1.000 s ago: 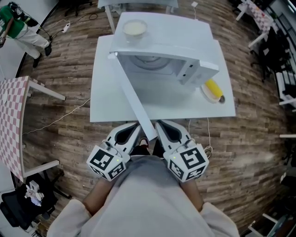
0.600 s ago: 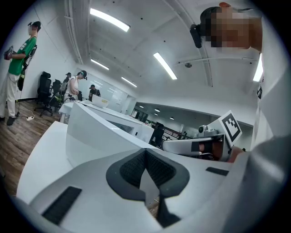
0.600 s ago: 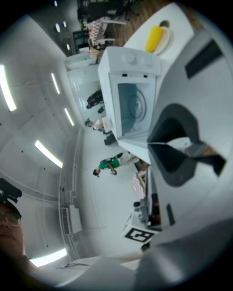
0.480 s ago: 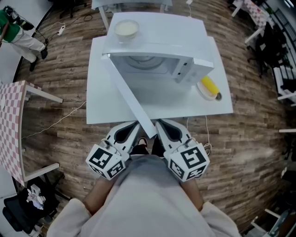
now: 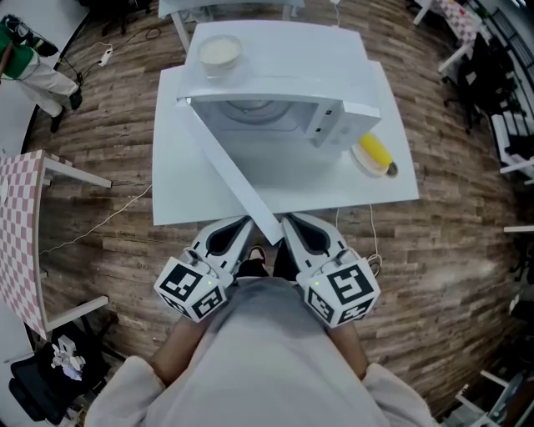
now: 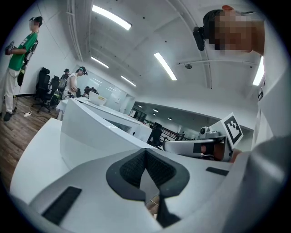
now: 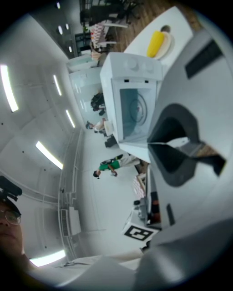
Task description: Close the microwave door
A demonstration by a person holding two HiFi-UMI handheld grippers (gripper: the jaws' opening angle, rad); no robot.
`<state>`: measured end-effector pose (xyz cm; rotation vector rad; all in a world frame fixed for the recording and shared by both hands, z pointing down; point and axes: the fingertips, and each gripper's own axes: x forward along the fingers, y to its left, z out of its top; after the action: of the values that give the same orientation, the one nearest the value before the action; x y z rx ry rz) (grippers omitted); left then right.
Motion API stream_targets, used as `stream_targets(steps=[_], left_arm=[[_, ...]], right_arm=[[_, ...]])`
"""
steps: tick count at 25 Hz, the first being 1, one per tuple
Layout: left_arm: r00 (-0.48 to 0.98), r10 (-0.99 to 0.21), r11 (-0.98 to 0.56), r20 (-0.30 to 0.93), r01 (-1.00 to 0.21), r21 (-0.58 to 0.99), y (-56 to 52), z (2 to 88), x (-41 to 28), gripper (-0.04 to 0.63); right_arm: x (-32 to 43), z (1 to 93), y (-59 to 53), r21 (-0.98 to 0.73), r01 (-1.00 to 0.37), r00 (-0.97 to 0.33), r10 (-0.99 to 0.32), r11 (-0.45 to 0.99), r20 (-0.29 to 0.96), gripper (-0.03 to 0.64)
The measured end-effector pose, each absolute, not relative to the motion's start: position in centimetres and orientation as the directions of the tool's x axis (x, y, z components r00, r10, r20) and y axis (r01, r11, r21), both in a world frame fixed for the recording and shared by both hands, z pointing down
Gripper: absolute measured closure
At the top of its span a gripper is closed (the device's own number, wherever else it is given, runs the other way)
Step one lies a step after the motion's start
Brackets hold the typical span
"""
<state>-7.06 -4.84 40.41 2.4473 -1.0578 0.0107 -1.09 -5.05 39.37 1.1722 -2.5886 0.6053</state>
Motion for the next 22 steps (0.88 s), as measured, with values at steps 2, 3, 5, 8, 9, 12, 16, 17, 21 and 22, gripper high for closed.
stream_targets(steps=[2, 3, 5, 8, 9, 12, 16, 17, 21, 22], left_arm=[[0.704, -0.686, -0.591, 0.184, -0.687, 0.423, -5.0, 40.3, -7.0, 0.577], [0.705, -0.685, -0.591, 0.183, -0.685, 0.426, -5.0, 40.2, -6.9, 0.577], [0.708, -0.683, -0.591, 0.18, -0.681, 0.432, -5.1, 40.2, -6.8, 0.577], [0.71, -0.681, -0.594, 0.178, -0.678, 0.432, -5.1, 40.1, -6.7, 0.577], [0.711, -0.681, -0.595, 0.177, -0.677, 0.433, -5.1, 40.1, -6.6, 0.577], [0.713, -0.679, -0.594, 0.175, -0.674, 0.439, -5.2, 40.2, -6.5, 0.577], [0.718, -0.675, -0.598, 0.173, -0.669, 0.442, -5.4, 40.3, -6.2, 0.577], [0.719, -0.673, -0.6, 0.172, -0.667, 0.442, -5.4, 40.3, -6.1, 0.577], [0.726, -0.667, -0.603, 0.169, -0.659, 0.449, -5.5, 40.3, -6.0, 0.577], [0.728, -0.665, -0.605, 0.168, -0.657, 0.451, -5.6, 40.3, -6.0, 0.577]], right_arm=[[-1.0, 39.3, -5.1, -0.277, -0.759, -0.65, -0.662, 0.59, 0.373, 0.592], [-0.9, 39.4, -5.0, -0.278, -0.76, -0.649, -0.663, 0.588, 0.374, 0.593], [-0.8, 39.4, -4.9, -0.279, -0.761, -0.648, -0.663, 0.586, 0.376, 0.592], [-0.7, 39.4, -4.9, -0.28, -0.763, -0.645, -0.665, 0.582, 0.375, 0.594], [-0.7, 39.4, -4.9, -0.28, -0.764, -0.644, -0.667, 0.581, 0.375, 0.592], [-0.6, 39.4, -5.0, -0.277, -0.767, -0.64, -0.67, 0.578, 0.376, 0.592], [-0.3, 39.3, -5.1, -0.278, -0.772, -0.635, -0.677, 0.572, 0.372, 0.594], [-0.3, 39.3, -5.1, -0.278, -0.773, -0.634, -0.678, 0.57, 0.371, 0.592], [-0.1, 39.3, -5.2, -0.279, -0.778, -0.627, -0.684, 0.562, 0.371, 0.594], [-0.1, 39.3, -5.2, -0.28, -0.78, -0.626, -0.686, 0.56, 0.371, 0.594]])
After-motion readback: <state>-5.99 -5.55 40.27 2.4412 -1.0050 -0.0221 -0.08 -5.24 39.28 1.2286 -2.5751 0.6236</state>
